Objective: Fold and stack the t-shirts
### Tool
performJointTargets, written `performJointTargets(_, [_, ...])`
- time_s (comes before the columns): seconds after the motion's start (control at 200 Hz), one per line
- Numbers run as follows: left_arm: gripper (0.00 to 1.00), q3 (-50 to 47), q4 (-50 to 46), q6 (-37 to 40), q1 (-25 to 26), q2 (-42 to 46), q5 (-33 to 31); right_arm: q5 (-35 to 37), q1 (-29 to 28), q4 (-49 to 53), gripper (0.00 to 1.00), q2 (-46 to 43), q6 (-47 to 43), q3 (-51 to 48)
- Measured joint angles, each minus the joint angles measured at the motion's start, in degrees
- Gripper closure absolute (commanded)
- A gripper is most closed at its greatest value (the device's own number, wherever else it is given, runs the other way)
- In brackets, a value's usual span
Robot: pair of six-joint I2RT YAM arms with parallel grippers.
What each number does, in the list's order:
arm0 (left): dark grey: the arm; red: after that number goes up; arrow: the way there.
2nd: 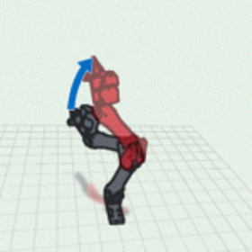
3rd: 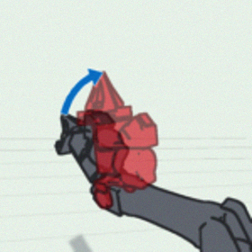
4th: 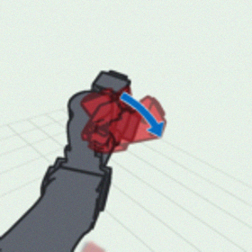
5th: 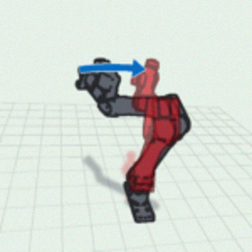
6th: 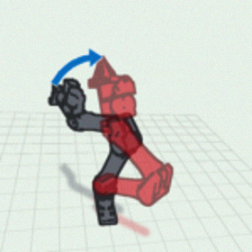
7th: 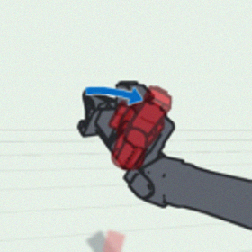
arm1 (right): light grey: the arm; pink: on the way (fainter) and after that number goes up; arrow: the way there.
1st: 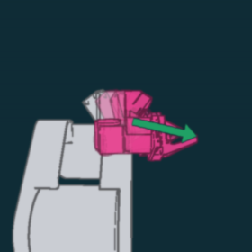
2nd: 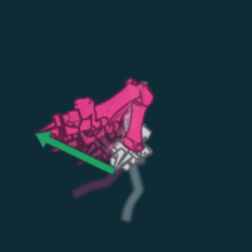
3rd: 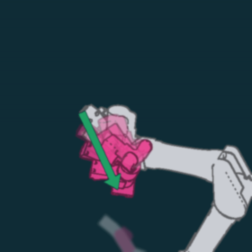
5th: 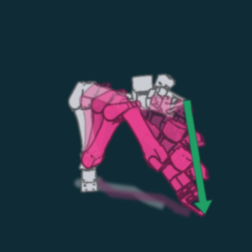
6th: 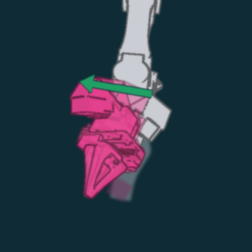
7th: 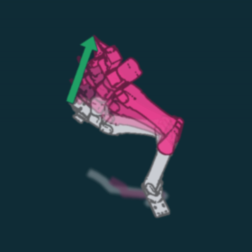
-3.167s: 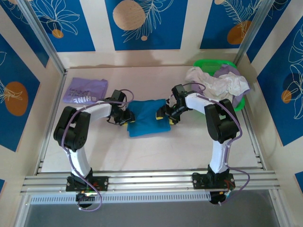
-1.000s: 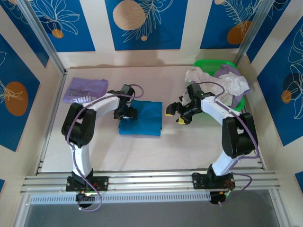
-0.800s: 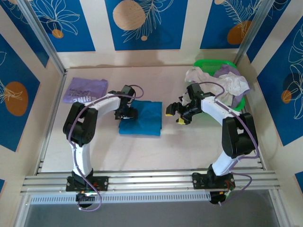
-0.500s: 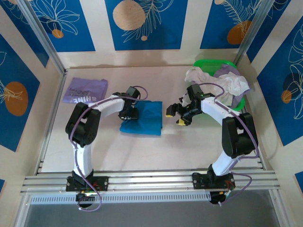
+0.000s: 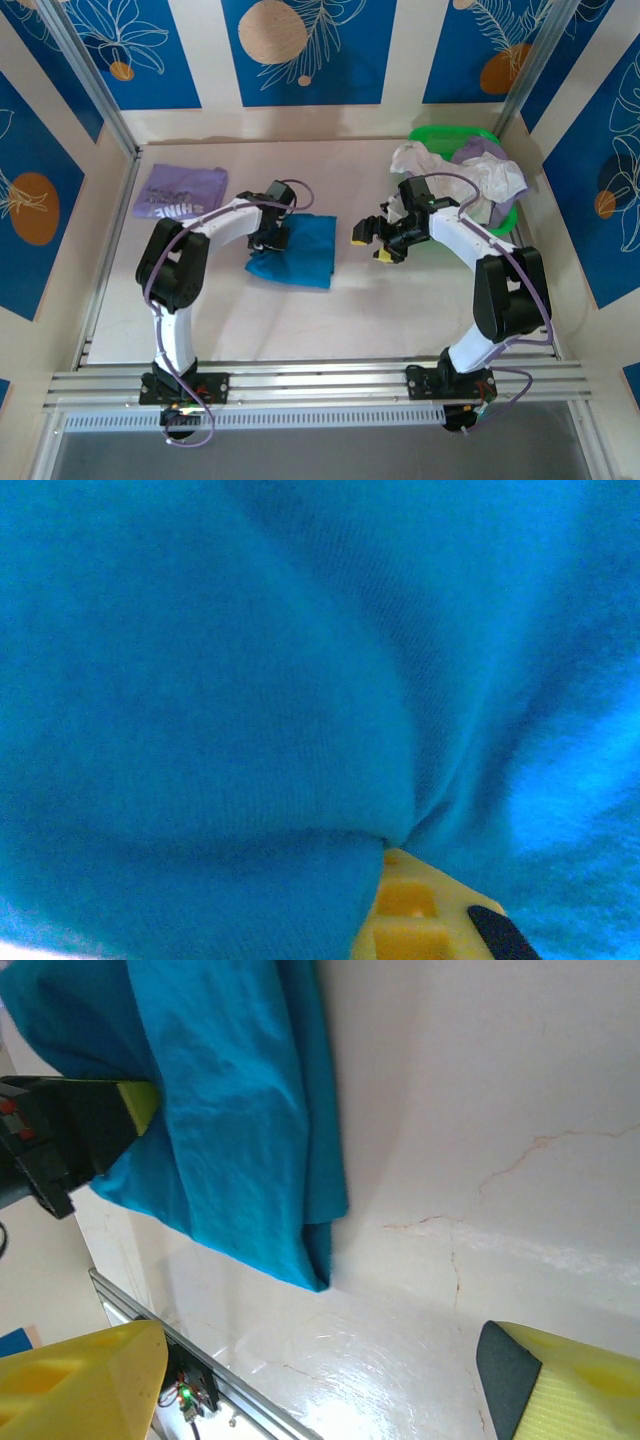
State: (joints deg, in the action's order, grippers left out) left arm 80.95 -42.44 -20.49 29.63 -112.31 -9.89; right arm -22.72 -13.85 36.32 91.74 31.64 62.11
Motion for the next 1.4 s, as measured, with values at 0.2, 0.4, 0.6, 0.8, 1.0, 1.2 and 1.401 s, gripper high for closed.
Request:
performJointTargets(0.2, [1.0,7.3,-5.6,9.9,-1.8,0.1,-9.2,0.0,-0.5,-0.6,0.17,-0.1,0.4,-0.2])
performJointTargets(0.4, [1.0,11.1,-6.5,20.7,-4.1,0.1,-15.2,0.0,-1.2,-0.9,0.15,-0.2,0.4,-0.2])
performJointTargets(0.6, [1.0,13.4,-4.9,29.8,-6.0,0.1,-18.1,0.0,-1.6,-0.7,0.12,-0.4,0.4,-0.2])
performJointTargets(0.8, [1.0,13.7,-1.8,37.1,-7.5,0.2,-18.9,0.0,-2.0,-0.7,0.04,-0.8,0.4,-0.2])
performJointTargets(1.0, [1.0,17.7,-1.8,39.3,-11.3,0.4,-16.8,0.0,-2.3,-0.4,0.02,-0.8,0.4,0.4])
performJointTargets(1.2, [1.0,20.5,-2.1,40.4,-13.7,1.4,-15.8,0.1,-2.5,0.0,0.0,-0.8,0.3,2.2])
performJointTargets(1.401, [1.0,24.1,-3.7,40.6,-16.0,1.4,-13.7,0.2,-3.0,0.6,0.01,-0.7,0.3,2.4])
